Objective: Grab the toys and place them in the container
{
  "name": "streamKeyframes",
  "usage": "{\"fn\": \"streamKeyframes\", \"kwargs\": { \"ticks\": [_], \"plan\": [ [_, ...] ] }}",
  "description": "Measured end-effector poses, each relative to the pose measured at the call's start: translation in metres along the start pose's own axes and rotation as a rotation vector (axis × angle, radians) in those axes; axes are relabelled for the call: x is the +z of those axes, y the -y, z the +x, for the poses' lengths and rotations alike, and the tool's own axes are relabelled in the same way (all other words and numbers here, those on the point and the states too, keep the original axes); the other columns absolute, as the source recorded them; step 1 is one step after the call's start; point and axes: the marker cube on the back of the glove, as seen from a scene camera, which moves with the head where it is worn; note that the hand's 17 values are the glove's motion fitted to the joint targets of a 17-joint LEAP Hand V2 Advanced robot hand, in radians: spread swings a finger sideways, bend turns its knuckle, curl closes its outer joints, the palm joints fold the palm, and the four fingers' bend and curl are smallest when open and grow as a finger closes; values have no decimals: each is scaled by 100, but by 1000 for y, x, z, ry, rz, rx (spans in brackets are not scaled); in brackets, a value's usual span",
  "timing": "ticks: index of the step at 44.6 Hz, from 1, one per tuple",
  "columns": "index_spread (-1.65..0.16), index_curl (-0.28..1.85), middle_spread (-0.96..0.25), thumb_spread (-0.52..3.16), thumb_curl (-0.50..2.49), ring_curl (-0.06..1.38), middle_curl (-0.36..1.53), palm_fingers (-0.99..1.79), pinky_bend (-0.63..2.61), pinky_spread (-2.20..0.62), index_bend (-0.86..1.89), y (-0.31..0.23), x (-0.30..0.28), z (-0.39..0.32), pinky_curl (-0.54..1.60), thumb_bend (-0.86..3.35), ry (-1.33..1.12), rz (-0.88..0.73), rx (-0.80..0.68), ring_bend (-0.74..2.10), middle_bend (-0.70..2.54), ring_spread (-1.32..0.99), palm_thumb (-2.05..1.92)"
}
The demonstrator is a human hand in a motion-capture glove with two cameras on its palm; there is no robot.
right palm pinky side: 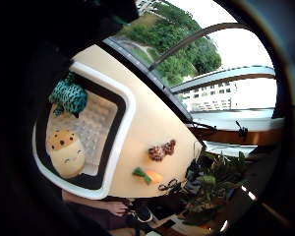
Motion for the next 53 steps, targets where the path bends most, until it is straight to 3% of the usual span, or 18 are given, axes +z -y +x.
{"fn": "streamKeyframes", "kwargs": {
  "ticks": [3,8,13,21,24,33,46,51,53],
  "plan": [
    [-25,36,-10,120,47,34,42,-24,91,-1,10,-12,-9,38,40,-4,-69,-6,122,57,17,-7,-4],
    [-25,33,-10,123,43,33,40,-19,86,1,10,-44,-23,96,38,-4,1,-9,64,55,16,-5,-4],
    [-26,31,-11,124,40,32,39,-17,82,2,11,-68,-19,162,36,-3,-67,-38,158,52,17,-5,-3],
    [-26,29,-13,127,37,31,38,-15,76,2,12,-118,5,228,34,-2,-2,-68,-31,48,16,-5,-1],
    [-27,28,-13,128,36,31,37,-14,75,2,13,-137,23,246,34,-1,8,-66,-111,47,16,-5,0],
    [-28,28,-12,130,35,31,35,-11,71,1,14,-154,102,276,33,-1,1,-126,35,47,16,-7,2],
    [-28,29,-7,127,35,28,32,-19,72,2,16,-159,253,288,34,-1,165,-424,81,32,12,-4,5],
    [-30,32,-6,125,35,26,29,-9,77,5,25,-158,271,300,35,0,232,-218,86,22,11,-1,9],
    [-30,34,-12,126,36,26,31,23,66,4,34,-157,271,299,31,2,257,-129,104,30,24,-5,14]
  ]
}}
